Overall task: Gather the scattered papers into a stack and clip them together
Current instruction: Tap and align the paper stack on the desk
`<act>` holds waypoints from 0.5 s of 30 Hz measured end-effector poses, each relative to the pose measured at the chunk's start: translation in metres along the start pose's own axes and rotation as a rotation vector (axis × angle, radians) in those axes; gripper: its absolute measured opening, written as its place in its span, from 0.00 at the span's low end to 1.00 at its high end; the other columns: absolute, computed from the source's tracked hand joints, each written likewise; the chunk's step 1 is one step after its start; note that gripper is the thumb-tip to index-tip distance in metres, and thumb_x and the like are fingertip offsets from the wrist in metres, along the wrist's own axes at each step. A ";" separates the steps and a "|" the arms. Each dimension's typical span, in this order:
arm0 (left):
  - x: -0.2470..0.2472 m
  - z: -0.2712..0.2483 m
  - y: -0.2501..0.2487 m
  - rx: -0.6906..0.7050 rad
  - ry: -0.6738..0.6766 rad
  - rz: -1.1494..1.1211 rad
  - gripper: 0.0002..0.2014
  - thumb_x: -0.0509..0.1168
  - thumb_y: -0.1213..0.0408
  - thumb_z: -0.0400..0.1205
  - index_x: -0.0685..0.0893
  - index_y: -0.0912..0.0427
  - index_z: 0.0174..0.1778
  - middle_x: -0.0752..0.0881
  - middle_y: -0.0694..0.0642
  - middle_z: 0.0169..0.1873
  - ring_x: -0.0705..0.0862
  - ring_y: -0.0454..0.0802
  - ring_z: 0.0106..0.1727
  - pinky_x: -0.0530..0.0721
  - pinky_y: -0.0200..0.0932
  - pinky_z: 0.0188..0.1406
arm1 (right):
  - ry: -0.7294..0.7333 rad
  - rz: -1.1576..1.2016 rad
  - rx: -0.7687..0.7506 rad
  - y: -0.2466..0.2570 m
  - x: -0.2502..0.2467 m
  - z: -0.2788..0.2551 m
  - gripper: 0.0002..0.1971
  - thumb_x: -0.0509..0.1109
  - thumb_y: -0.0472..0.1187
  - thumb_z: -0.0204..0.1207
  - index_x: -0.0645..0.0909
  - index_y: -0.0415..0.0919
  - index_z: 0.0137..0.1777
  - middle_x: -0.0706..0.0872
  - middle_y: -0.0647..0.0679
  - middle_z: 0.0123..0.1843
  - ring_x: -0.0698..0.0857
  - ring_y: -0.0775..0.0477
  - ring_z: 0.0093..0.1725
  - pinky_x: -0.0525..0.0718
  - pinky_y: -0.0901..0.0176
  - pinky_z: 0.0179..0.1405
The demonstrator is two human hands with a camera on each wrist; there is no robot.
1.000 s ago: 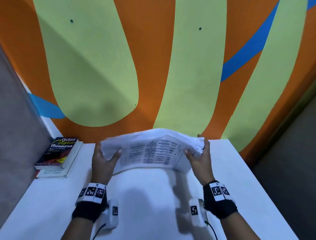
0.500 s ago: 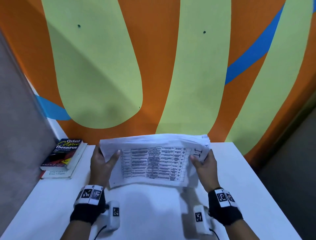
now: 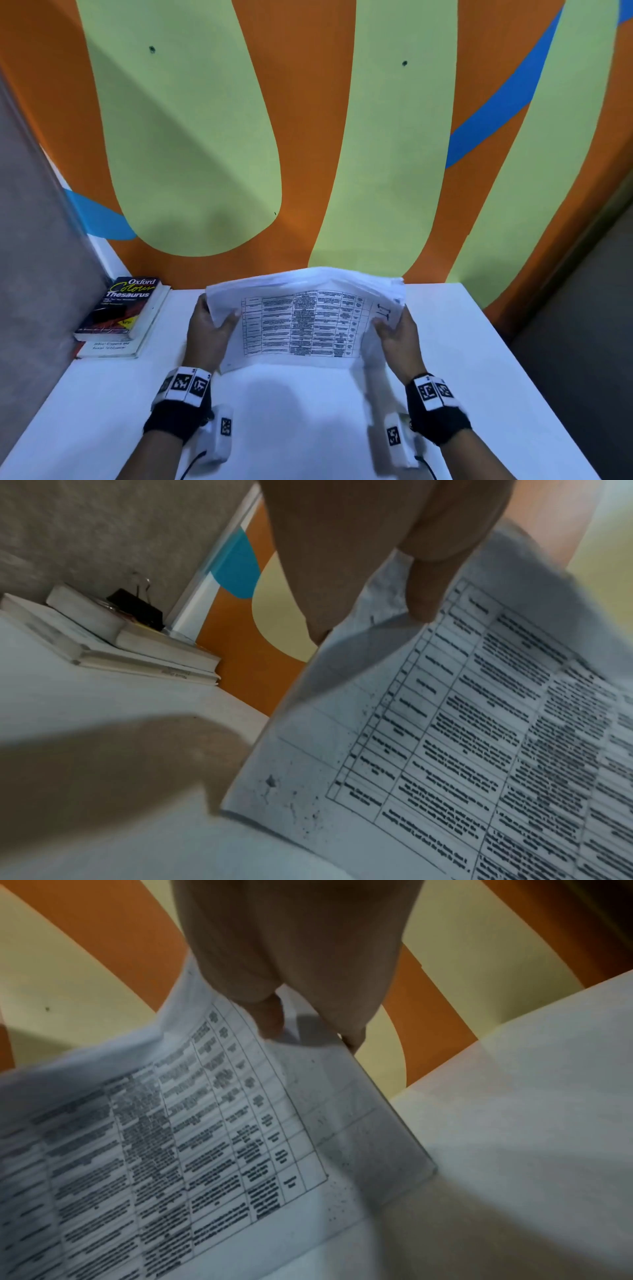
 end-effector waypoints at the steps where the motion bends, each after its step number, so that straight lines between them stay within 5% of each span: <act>1: 0.001 -0.001 0.001 -0.004 -0.025 -0.004 0.23 0.74 0.66 0.73 0.75 0.52 0.62 0.84 0.58 0.56 0.82 0.63 0.59 0.81 0.58 0.59 | -0.021 -0.009 0.001 0.000 0.000 0.001 0.17 0.66 0.22 0.76 0.75 0.47 0.54 0.83 0.55 0.50 0.84 0.65 0.50 0.82 0.73 0.51; 3: -0.001 -0.001 -0.007 0.021 -0.070 -0.075 0.23 0.74 0.67 0.73 0.75 0.52 0.62 0.85 0.56 0.55 0.84 0.58 0.56 0.82 0.55 0.57 | -0.057 0.012 0.006 0.003 -0.003 0.004 0.17 0.66 0.23 0.77 0.75 0.47 0.53 0.83 0.53 0.50 0.84 0.67 0.47 0.81 0.78 0.48; 6: -0.002 -0.003 -0.005 0.024 -0.025 -0.108 0.24 0.74 0.69 0.73 0.74 0.55 0.64 0.83 0.54 0.54 0.82 0.52 0.54 0.81 0.45 0.51 | 0.004 -0.035 0.034 -0.008 -0.003 0.005 0.19 0.68 0.31 0.78 0.70 0.39 0.66 0.84 0.43 0.56 0.85 0.55 0.53 0.83 0.61 0.54; 9: 0.003 -0.008 0.012 -0.085 0.077 -0.046 0.22 0.71 0.65 0.76 0.74 0.50 0.64 0.84 0.55 0.61 0.82 0.57 0.62 0.80 0.60 0.63 | 0.016 -0.108 0.123 -0.020 0.000 -0.002 0.14 0.66 0.29 0.79 0.73 0.36 0.63 0.83 0.32 0.57 0.83 0.37 0.56 0.78 0.57 0.52; 11: 0.002 -0.005 0.011 -0.120 0.054 -0.003 0.23 0.70 0.69 0.77 0.71 0.53 0.67 0.81 0.59 0.64 0.79 0.62 0.66 0.77 0.59 0.66 | 0.000 -0.165 0.085 -0.008 -0.003 0.003 0.08 0.66 0.31 0.78 0.76 0.29 0.55 0.83 0.26 0.51 0.83 0.31 0.52 0.77 0.61 0.43; 15: -0.006 0.003 -0.036 0.019 -0.118 0.235 0.49 0.74 0.71 0.72 0.48 0.52 0.81 0.61 0.64 0.78 0.60 0.64 0.79 0.66 0.64 0.74 | 0.080 -0.321 -0.114 0.068 -0.006 0.026 0.07 0.67 0.30 0.77 0.77 0.26 0.51 0.79 0.27 0.43 0.79 0.33 0.45 0.75 0.52 0.41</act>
Point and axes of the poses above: each hand's wrist, its own z-axis towards the middle knuckle, its own x-axis out of the palm, y = z × x, the point moved 2 cm from there along z, towards the middle knuckle
